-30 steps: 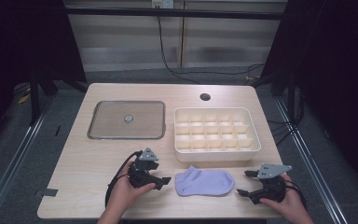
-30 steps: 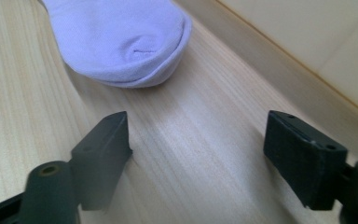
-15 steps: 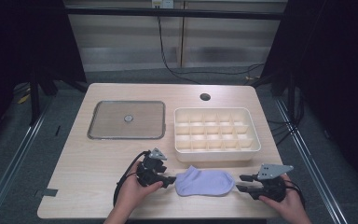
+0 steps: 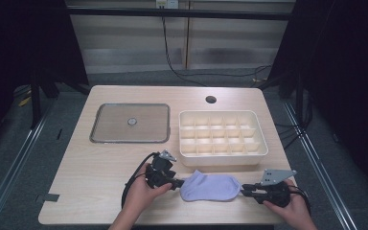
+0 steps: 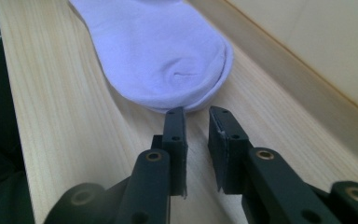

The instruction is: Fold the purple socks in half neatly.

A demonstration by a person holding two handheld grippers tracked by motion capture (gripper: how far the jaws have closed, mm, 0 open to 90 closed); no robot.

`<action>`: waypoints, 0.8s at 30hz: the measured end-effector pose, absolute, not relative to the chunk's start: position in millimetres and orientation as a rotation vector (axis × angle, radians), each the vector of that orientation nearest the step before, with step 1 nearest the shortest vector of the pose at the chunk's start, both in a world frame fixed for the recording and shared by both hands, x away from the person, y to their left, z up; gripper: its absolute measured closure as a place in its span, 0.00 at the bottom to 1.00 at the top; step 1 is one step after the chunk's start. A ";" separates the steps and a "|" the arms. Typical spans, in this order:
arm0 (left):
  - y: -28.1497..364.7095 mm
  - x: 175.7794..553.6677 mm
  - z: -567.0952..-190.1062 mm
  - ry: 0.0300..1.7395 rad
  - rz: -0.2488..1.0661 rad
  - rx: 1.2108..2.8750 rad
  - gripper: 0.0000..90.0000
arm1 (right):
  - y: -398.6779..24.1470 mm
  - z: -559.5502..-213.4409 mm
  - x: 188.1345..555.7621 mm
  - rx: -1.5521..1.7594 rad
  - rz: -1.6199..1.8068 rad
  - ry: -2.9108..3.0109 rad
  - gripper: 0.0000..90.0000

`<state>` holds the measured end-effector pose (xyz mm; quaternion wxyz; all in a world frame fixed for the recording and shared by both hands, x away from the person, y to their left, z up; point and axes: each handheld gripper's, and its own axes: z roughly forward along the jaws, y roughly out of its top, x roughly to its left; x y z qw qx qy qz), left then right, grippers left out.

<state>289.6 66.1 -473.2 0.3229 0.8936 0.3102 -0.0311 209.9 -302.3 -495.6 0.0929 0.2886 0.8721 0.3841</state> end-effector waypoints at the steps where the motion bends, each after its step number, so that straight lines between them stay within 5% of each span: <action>1: 65.5 290.1 -473.5 0.806 -0.080 2.349 0.56 | -302.4 -495.7 210.3 0.851 1.138 2.592 0.87; 24: 55.7 293.6 -482.0 0.869 -0.127 2.362 0.56 | -289.6 -498.2 212.7 0.828 1.092 2.635 0.98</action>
